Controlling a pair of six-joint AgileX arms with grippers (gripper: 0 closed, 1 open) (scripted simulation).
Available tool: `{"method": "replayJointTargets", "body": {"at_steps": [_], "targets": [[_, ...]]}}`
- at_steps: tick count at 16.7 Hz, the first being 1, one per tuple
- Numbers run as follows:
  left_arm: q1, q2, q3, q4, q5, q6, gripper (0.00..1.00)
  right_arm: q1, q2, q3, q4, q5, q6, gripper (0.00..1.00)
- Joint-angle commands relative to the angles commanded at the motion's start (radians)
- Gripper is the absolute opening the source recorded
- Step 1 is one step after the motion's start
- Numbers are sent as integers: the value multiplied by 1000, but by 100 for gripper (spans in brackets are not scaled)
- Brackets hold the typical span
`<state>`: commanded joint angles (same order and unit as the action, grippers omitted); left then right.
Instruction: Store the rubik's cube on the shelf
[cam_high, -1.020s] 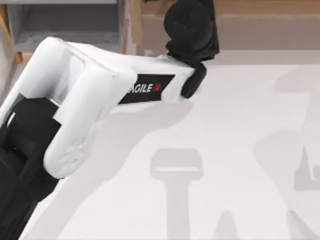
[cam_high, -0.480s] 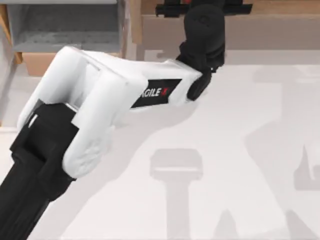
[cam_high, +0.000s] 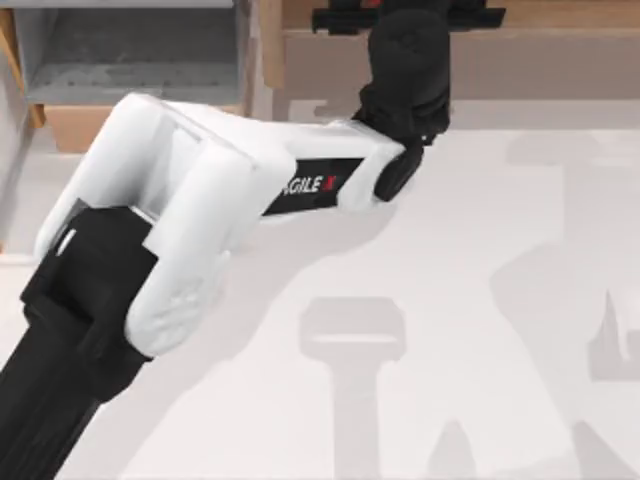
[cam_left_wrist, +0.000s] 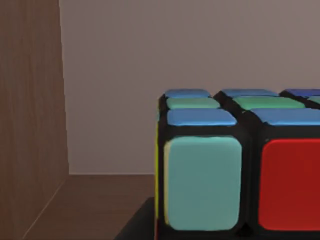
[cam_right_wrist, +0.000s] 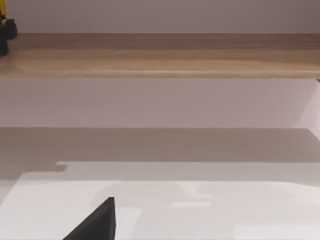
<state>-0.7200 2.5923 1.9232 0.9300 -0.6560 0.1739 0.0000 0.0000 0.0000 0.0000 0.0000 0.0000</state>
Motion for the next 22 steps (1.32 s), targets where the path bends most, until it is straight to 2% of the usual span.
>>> {"method": "replayJointTargets", "body": {"at_steps": [8, 18, 20, 22], "targets": [[0, 0, 0, 0, 0, 0, 98, 0, 0, 0, 0, 0, 0, 100], [2, 0, 0, 0, 0, 0, 100, 0, 0, 0, 0, 0, 0, 100], [-4, -5, -12, 13, 21, 9, 100, 0, 0, 0, 0, 0, 0, 100], [-15, -22, -48, 48, 77, 35, 100, 0, 0, 0, 0, 0, 0, 100]]}}
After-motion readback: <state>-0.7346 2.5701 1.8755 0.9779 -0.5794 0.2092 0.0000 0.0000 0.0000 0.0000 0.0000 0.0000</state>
